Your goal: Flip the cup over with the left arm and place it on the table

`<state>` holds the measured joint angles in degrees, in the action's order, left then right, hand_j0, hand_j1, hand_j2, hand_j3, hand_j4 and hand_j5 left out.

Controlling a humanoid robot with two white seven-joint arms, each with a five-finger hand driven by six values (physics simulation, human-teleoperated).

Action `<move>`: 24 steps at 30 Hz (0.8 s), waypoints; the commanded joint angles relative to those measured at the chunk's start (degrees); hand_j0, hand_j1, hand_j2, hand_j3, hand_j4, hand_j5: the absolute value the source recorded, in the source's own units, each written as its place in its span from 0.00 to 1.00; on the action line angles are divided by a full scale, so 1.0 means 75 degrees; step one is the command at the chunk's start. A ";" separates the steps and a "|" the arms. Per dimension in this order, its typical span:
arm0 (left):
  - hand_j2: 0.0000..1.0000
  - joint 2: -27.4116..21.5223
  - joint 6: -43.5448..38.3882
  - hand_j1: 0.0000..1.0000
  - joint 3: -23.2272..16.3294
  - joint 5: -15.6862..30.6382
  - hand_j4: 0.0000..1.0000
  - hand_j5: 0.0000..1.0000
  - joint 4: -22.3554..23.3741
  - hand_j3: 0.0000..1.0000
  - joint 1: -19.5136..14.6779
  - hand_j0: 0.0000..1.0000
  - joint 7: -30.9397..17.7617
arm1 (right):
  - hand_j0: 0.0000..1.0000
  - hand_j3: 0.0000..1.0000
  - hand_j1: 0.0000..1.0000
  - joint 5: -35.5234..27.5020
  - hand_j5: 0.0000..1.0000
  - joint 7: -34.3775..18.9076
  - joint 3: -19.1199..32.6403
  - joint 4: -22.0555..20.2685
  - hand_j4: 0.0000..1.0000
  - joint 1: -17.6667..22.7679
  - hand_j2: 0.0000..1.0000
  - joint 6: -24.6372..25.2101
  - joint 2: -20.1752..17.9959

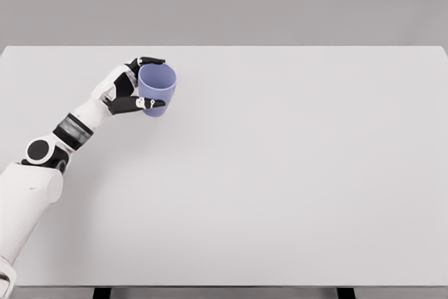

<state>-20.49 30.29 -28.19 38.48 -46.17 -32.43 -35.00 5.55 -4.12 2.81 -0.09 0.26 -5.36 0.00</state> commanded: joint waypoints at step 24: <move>1.00 -0.0104 0.0039 1.00 0.0148 0.0049 1.00 1.00 -0.0067 1.00 0.0012 1.00 0.0000 | 1.00 1.00 1.00 -0.0002 1.00 -0.0001 0.0001 0.0000 1.00 0.0000 1.00 0.0000 0.0000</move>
<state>-20.93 30.38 -27.64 38.50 -46.33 -32.34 -35.00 5.55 -4.12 2.81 -0.09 0.26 -5.36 0.00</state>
